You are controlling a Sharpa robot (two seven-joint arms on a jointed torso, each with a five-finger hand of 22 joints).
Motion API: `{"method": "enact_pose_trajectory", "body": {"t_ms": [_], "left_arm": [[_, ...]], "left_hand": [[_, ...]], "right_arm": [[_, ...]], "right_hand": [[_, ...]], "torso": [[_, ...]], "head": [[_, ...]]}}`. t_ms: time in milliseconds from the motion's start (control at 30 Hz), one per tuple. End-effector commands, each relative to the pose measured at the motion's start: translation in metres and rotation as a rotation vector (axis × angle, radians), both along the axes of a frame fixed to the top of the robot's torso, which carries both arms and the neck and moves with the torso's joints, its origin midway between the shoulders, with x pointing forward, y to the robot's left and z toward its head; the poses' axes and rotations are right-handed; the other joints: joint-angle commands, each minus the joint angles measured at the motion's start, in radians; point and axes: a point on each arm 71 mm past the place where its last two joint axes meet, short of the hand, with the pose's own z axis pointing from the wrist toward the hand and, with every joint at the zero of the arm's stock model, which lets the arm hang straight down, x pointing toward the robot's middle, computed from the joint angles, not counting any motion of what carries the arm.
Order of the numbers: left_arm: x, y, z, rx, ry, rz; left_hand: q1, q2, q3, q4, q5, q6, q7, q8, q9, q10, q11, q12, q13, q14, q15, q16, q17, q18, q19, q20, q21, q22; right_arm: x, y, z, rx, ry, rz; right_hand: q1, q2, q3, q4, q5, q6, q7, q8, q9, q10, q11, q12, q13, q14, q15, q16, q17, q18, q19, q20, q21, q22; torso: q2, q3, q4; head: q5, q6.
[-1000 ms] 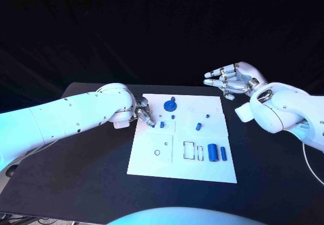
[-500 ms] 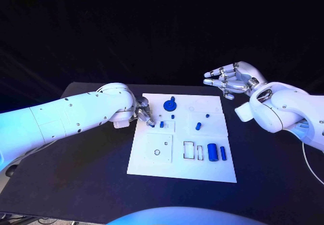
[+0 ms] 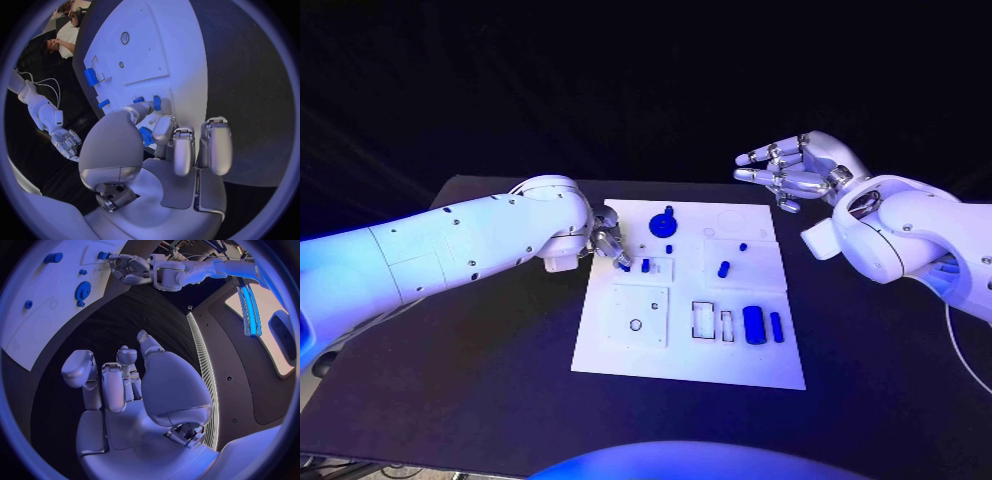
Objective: Assemble the parts on the task board
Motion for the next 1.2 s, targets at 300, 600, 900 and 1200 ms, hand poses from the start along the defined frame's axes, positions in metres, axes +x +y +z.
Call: {"method": "enact_pose_trajectory", "body": {"t_ms": [300, 600, 900, 1200], "left_arm": [[-0.0037, -0.0032, -0.0081, 0.069, 0.065, -0.009], [-0.0021, -0.0044, -0.008, 0.071, 0.057, 0.002], [-0.0008, -0.005, -0.0082, 0.073, 0.056, 0.007], [0.0013, -0.0048, -0.0086, 0.075, 0.054, 0.014]], "left_hand": [[-0.074, 0.002, 0.0, -0.044, -0.003, 0.048, -0.029, -0.009, -0.013, 0.013, -0.008, 0.02, 0.02, 0.103, -0.012, 0.002, 0.263, -0.008, 0.067, -0.012, 0.008, 0.207], [-0.104, 0.01, -0.067, -0.007, -0.004, 0.061, -0.031, -0.019, -0.021, 0.015, -0.009, 0.023, 0.027, 0.103, -0.014, 0.002, 0.263, -0.008, 0.068, -0.014, 0.009, 0.209], [-0.112, 0.016, -0.107, 0.015, -0.004, 0.068, -0.032, -0.023, -0.025, 0.017, -0.01, 0.027, 0.033, 0.103, -0.015, 0.002, 0.263, -0.01, 0.07, -0.015, 0.015, 0.213], [-0.118, 0.018, -0.145, 0.034, -0.004, 0.073, -0.033, -0.027, -0.027, 0.017, -0.01, 0.027, 0.035, 0.103, -0.015, 0.002, 0.263, -0.009, 0.07, -0.015, 0.014, 0.214]], "right_arm": [[-0.0016, 0.0015, -0.0004, -0.008, 0.002, 0.02], [-0.0016, 0.0016, -0.0004, -0.008, 0.003, 0.021], [-0.0013, 0.0022, -0.0005, -0.008, 0.003, 0.022], [-0.0015, 0.0019, -0.0005, -0.008, 0.003, 0.022]], "right_hand": [[0.003, 0.005, -0.008, -0.001, 0.004, -0.009, 0.001, 0.005, 0.0, -0.006, -0.002, -0.002, -0.002, 0.052, 0.006, -0.005, 0.009, 0.02, -0.007, 0.0, -0.007, -0.002], [0.002, 0.005, -0.009, 0.0, 0.004, -0.009, 0.001, 0.005, 0.0, -0.007, -0.002, -0.003, -0.002, 0.052, 0.006, -0.006, 0.009, 0.02, -0.008, 0.0, -0.007, -0.002], [0.001, 0.005, -0.01, 0.001, 0.005, -0.009, 0.001, 0.005, 0.0, -0.007, -0.002, -0.003, -0.003, 0.052, 0.006, -0.006, 0.009, 0.02, -0.008, 0.0, -0.008, -0.003], [-0.002, 0.006, -0.013, 0.003, 0.006, -0.009, 0.001, 0.005, 0.0, -0.007, -0.001, -0.003, -0.004, 0.051, 0.006, -0.007, 0.008, 0.02, -0.008, 0.0, -0.009, -0.004]], "torso": [[0.0, 0.0, -0.0005], [0.0, 0.0002, 0.0001], [0.0, 0.0003, -0.0003], [0.0, -0.0005, -0.0011]], "head": [[-0.001, -0.002], [-0.003, -0.002], [-0.004, -0.003], [-0.006, -0.002]]}}
